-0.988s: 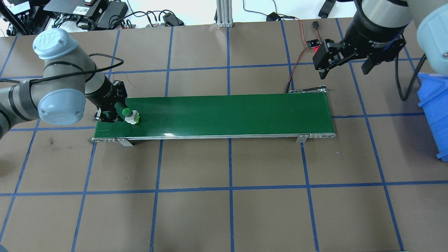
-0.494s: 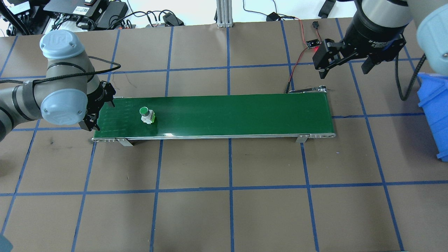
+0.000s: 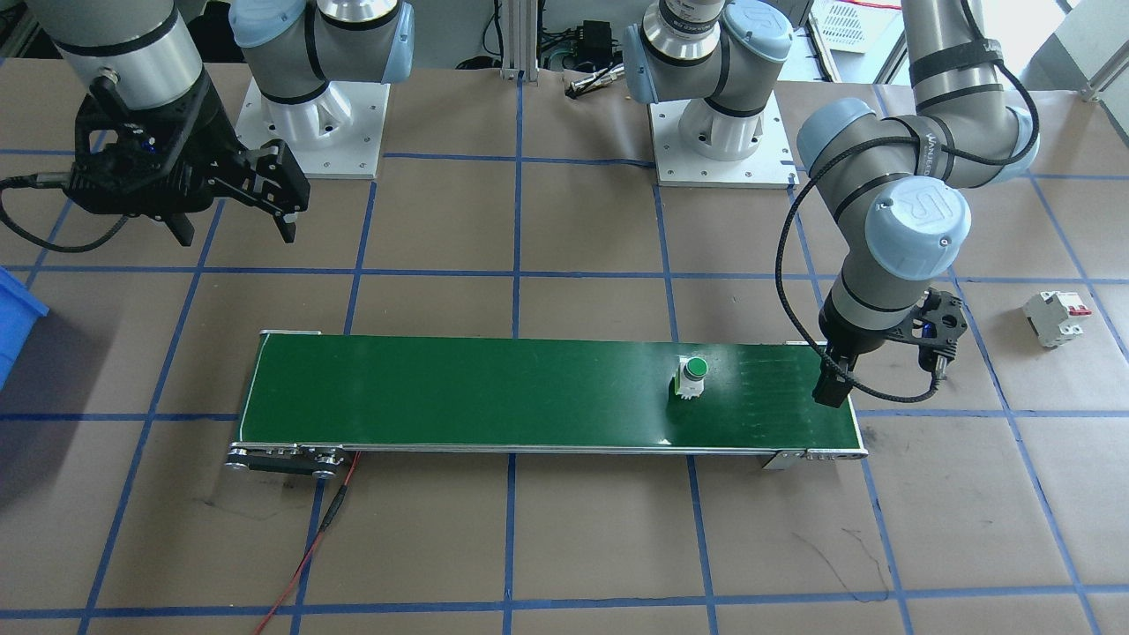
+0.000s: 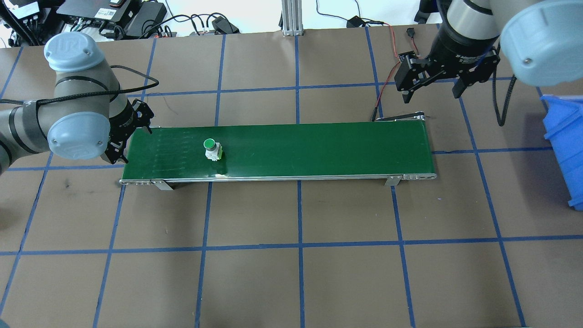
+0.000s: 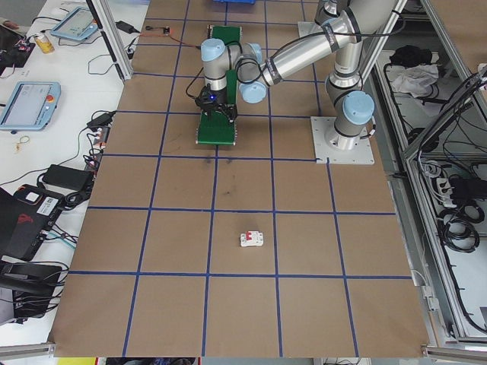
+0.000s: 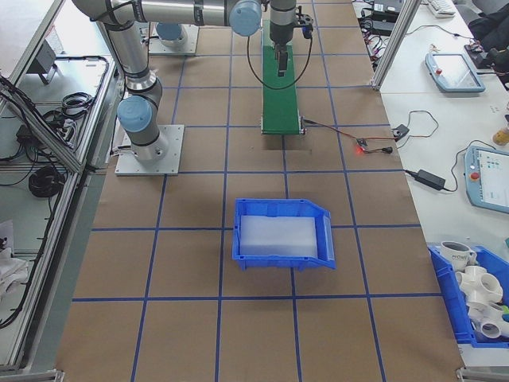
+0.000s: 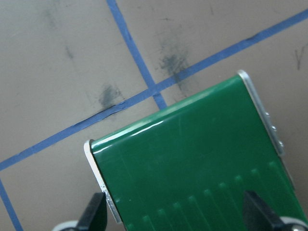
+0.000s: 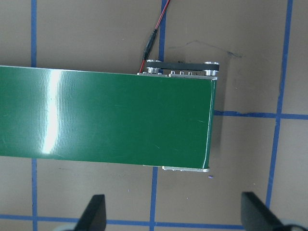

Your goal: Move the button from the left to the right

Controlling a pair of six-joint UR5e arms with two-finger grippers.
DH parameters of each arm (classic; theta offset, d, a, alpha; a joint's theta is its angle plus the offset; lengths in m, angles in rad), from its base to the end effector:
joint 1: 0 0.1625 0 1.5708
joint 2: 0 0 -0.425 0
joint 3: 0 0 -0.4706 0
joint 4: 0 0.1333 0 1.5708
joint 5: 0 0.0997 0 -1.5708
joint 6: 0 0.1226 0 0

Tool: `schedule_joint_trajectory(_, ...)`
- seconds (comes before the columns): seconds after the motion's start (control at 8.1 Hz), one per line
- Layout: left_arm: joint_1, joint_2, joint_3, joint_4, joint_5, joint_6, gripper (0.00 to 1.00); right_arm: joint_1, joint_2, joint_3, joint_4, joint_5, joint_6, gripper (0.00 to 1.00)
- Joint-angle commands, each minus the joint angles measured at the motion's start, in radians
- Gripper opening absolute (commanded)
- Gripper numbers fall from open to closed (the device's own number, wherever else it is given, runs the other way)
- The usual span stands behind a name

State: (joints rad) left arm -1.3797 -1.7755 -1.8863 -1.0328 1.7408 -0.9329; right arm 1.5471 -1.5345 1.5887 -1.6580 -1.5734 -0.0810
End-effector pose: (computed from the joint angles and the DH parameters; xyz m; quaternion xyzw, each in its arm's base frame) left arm 0.0028 -0.6071 0.2257 -0.5316 0.8427 -0.0390 0.0759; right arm 0.1190 -0.5920 0.4425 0.0286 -0.9995 0.0164 0.0022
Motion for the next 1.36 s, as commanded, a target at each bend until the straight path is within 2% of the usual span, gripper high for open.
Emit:
schedule_joint_trajectory(0.0, -0.002, 0.037, 0.094, -0.030, -0.167, 0.264, 1.00, -0.001, 0.120, 0.046, -0.094, 0.004, 0.006, 1.00)
schedule_joint_trajectory(0.12, -0.009, 0.065, 0.133, -0.155, -0.168, 0.372, 1.00, 0.001, 0.158, 0.100, -0.203, 0.001, 0.009, 1.00)
schedule_joint_trajectory(0.25, -0.015, 0.094, 0.179, -0.256, -0.169, 0.472, 1.00, 0.001, 0.190, 0.137, -0.274, 0.006, 0.009, 1.00)
schedule_joint_trajectory(0.37, -0.028, 0.140, 0.237, -0.402, -0.170, 0.527, 1.00, 0.001, 0.218, 0.139, -0.278, 0.007, 0.009, 1.00)
schedule_joint_trajectory(0.62, -0.062, 0.154, 0.434, -0.679, -0.170, 0.669, 1.00, 0.001, 0.235, 0.139, -0.275, 0.001, 0.009, 1.00)
schedule_joint_trajectory(0.74, -0.105, 0.147, 0.520, -0.776, -0.175, 0.689, 1.00, 0.001, 0.235, 0.139, -0.232, 0.000, 0.006, 1.00)
schedule_joint_trajectory(0.86, -0.187, 0.149, 0.577, -0.794, -0.166, 0.704, 1.00, 0.001, 0.235, 0.139, -0.129, 0.000, 0.001, 1.00)
schedule_joint_trajectory(0.99, -0.246, 0.165, 0.585, -0.793, -0.165, 0.721, 1.00, 0.001, 0.235, 0.139, 0.018, 0.000, 0.001, 1.00)
schedule_joint_trajectory(1.11, -0.272, 0.166, 0.595, -0.780, -0.164, 0.864, 1.00, 0.001, 0.235, 0.139, 0.147, -0.003, 0.001, 1.00)
schedule_joint_trajectory(1.23, -0.269, 0.175, 0.596, -0.745, -0.161, 0.915, 1.00, 0.001, 0.235, 0.139, 0.156, -0.017, -0.002, 1.00)
